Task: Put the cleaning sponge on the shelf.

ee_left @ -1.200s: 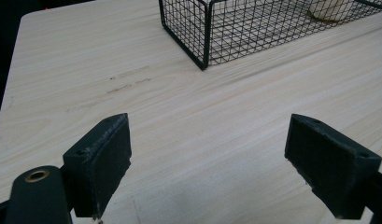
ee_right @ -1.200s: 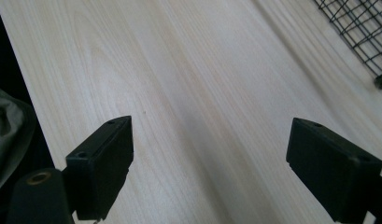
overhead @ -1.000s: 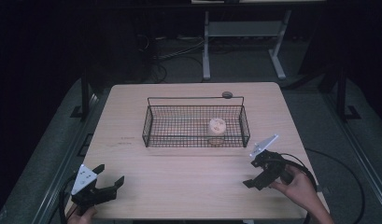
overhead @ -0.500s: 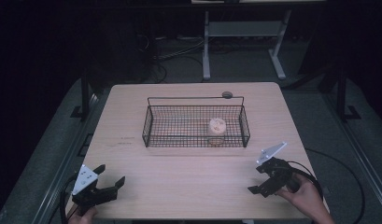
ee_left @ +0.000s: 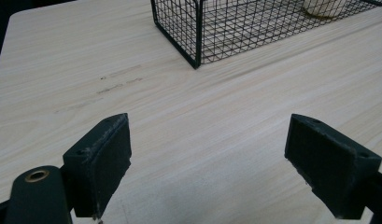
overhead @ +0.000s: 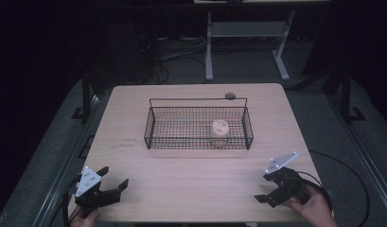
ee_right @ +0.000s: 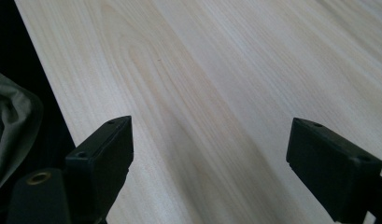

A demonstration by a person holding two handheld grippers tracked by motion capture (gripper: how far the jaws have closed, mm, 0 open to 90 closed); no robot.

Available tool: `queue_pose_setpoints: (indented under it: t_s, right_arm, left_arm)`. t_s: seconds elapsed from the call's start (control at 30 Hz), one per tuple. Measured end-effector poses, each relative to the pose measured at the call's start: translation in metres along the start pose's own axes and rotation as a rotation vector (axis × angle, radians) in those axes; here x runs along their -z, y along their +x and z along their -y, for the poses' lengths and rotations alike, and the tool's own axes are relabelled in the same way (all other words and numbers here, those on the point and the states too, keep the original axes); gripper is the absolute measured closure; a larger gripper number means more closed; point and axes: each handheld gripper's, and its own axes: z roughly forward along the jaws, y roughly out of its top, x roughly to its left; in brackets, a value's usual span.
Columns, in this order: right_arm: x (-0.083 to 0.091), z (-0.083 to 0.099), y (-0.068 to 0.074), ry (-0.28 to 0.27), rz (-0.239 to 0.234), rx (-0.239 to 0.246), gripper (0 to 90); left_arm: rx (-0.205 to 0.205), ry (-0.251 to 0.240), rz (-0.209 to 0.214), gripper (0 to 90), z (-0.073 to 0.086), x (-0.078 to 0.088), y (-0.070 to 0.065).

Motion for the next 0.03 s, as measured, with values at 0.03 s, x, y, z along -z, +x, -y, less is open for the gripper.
queue_pose_setpoints:
  t_s: [0.03]
  right_arm:
    - [0.0006,0.0006,0.0012,-0.006,0.003,0.005,14.4]
  left_arm:
    - [0.001,-0.001,0.001,13.8,-0.0001,-0.0003,-0.0005]
